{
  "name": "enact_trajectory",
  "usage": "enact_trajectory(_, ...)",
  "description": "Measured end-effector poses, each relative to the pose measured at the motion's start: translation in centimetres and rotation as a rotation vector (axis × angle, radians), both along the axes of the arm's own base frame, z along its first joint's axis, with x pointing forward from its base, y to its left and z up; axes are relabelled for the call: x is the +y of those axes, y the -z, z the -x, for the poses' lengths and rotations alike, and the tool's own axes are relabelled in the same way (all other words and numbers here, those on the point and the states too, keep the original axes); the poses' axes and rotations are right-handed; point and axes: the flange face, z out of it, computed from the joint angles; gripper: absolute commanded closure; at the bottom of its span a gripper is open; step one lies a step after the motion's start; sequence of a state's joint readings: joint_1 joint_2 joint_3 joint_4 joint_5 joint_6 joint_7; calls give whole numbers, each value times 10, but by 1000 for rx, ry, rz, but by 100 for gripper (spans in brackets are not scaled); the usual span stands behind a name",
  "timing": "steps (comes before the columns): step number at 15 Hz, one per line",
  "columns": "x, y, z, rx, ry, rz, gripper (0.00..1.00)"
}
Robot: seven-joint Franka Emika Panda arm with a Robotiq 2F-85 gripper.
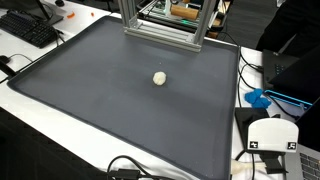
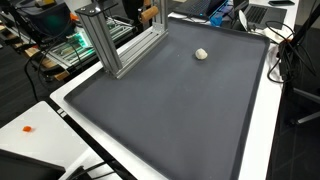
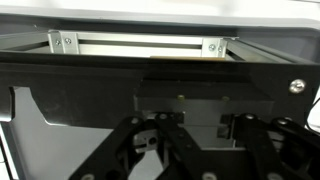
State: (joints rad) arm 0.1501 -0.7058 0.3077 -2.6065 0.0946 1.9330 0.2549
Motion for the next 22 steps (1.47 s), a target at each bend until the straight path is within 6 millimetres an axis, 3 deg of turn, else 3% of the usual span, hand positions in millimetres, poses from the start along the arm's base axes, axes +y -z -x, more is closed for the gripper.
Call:
enact_trajectory(10, -3, -8, -2, 8, 18, -10, 78)
enact_trajectory(18, -1, -68, -18, -80, 25, -49, 78)
enact_trajectory(22, 6, -80, -40, -102, 20, -64, 78)
